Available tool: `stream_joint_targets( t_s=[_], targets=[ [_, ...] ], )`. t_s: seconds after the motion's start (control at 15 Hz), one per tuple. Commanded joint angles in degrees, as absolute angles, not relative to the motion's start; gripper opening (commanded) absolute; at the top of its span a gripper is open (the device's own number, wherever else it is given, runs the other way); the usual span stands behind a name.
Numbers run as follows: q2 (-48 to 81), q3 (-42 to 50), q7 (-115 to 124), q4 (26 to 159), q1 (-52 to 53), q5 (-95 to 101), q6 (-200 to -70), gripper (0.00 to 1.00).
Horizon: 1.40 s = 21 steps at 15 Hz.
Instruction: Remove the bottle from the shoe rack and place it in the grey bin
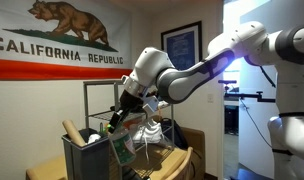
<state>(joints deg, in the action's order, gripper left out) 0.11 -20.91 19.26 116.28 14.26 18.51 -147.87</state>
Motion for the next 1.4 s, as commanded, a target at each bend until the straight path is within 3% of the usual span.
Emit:
stream_joint_targets(
  t_s=[0.0,0.53,1.33],
  targets=[
    [6.06,-19.24,18.30,109.83,15.89,21.93,-152.11,0.40],
    [12.32,-16.63,22.49,101.81,16.19,32.33,-164.12,0.40],
    [16.69,-4.80,46.79,94.58,21.44,58.90,-176.64,0.40]
  ],
)
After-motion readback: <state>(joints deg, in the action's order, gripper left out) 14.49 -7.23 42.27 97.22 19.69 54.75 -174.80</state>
